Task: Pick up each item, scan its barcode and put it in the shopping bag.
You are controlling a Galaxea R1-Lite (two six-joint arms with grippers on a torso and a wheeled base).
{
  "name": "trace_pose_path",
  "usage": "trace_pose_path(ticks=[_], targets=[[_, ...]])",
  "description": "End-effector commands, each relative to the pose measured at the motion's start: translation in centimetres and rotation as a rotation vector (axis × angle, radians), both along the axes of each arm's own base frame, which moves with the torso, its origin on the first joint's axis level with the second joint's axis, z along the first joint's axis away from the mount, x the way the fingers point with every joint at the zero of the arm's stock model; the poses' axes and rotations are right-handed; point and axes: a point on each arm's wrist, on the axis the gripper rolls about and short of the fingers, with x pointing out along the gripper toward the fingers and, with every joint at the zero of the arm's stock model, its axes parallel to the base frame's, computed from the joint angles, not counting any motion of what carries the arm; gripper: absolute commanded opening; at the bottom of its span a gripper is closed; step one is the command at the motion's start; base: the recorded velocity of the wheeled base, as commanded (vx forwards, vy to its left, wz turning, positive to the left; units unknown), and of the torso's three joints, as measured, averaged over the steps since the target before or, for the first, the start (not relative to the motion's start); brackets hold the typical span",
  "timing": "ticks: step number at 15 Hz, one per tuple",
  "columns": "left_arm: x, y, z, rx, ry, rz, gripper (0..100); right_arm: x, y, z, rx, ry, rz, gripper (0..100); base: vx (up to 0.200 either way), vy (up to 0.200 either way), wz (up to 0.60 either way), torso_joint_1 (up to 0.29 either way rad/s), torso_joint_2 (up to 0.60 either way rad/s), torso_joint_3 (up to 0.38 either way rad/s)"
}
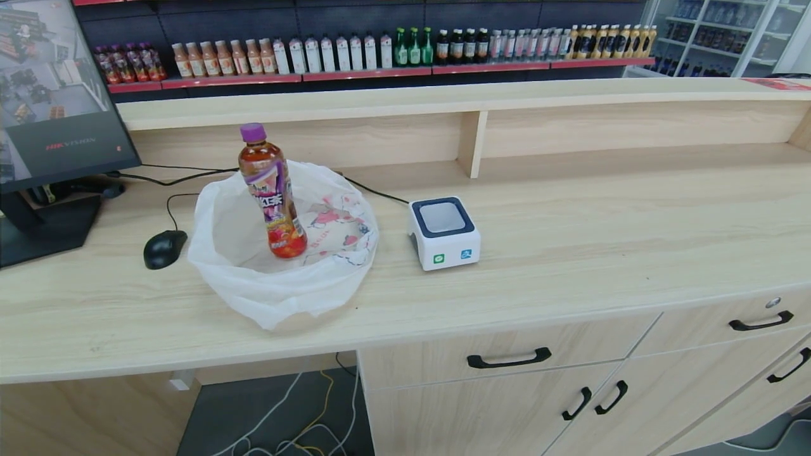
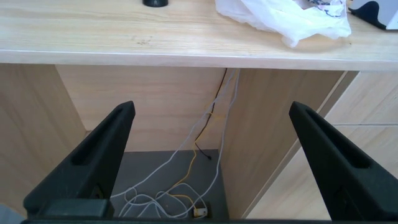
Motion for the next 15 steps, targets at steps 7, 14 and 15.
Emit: trace_pose_path(ticks=[7, 14, 15], targets=[[0.00, 0.00, 0.00, -0.003, 0.000, 0.001, 100, 0.00, 0.00, 0.01, -0.004, -0.001, 0.003, 0, 0.000, 0.000, 0.00, 0.000, 0.00, 0.000], [0.00, 0.00, 0.00, -0.003, 0.000, 0.001, 100, 0.00, 0.00, 0.01, -0.002, -0.001, 0.002, 0, 0.000, -0.057, 0.00, 0.001, 0.00, 0.001], [0.00, 0.00, 0.00, -0.005, 0.000, 0.001, 100, 0.00, 0.00, -0.01, -0.002, 0.000, 0.002, 0, 0.000, -0.200, 0.00, -0.012, 0.00, 0.002]])
